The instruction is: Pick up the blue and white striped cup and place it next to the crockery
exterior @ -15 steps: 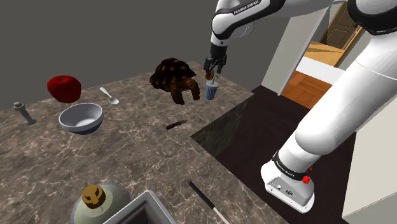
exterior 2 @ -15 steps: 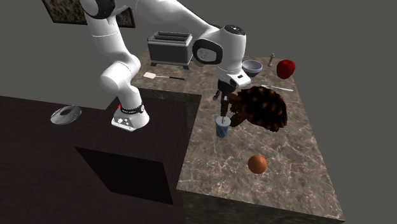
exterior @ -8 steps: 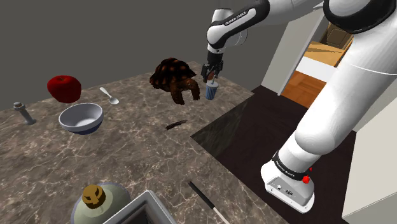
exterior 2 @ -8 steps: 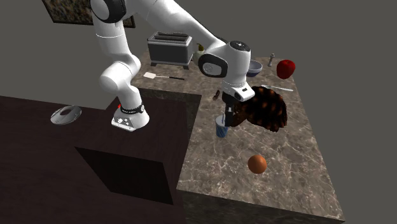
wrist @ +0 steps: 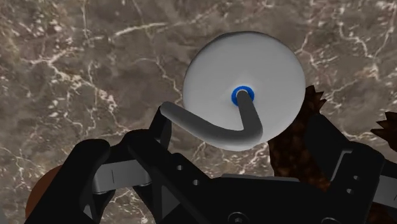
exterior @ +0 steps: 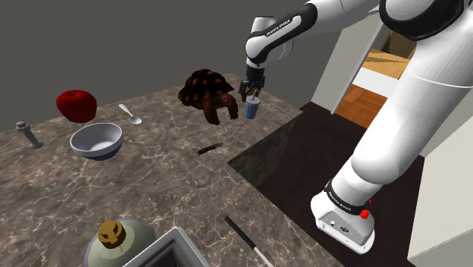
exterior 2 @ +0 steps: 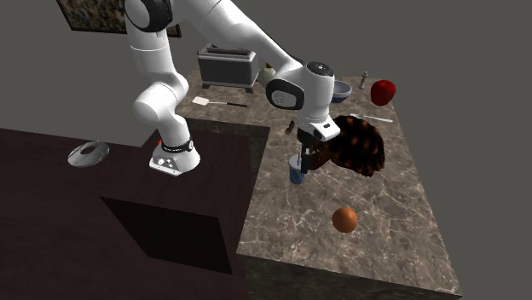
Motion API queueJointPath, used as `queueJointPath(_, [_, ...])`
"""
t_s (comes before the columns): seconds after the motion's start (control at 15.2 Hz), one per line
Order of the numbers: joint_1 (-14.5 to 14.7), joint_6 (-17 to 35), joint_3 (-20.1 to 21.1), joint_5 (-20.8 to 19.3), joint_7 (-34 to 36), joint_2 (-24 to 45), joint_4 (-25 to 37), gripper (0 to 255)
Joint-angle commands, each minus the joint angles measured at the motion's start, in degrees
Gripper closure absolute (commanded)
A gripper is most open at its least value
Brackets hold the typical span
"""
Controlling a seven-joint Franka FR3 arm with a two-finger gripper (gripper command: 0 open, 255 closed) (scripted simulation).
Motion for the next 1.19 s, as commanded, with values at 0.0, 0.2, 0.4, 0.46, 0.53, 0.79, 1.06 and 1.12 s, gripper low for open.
queueJointPath(0.0, [0.0,0.02,0.0,0.0,0.0,0.01,0.0,0])
queueJointPath(0.2, [0.0,0.01,0.0,0.0,0.0,0.01,0.0,255])
queueJointPath(0.4, [0.0,-0.03,0.0,-0.01,0.0,-0.04,-0.01,255])
queueJointPath(0.46, [0.0,-0.06,0.0,0.0,-0.01,-0.03,0.02,255])
queueJointPath(0.53, [-0.01,-0.07,-0.01,0.0,-0.02,-0.03,0.04,255])
queueJointPath(0.79, [0.01,-0.71,-0.01,-0.05,0.03,-0.43,0.29,255])
queueJointPath(1.06, [0.04,-3.65,-0.02,-0.25,0.14,-2.07,1.6,255])
queueJointPath(1.12, [0.05,-4.39,-0.02,-0.29,0.16,-2.45,1.96,255])
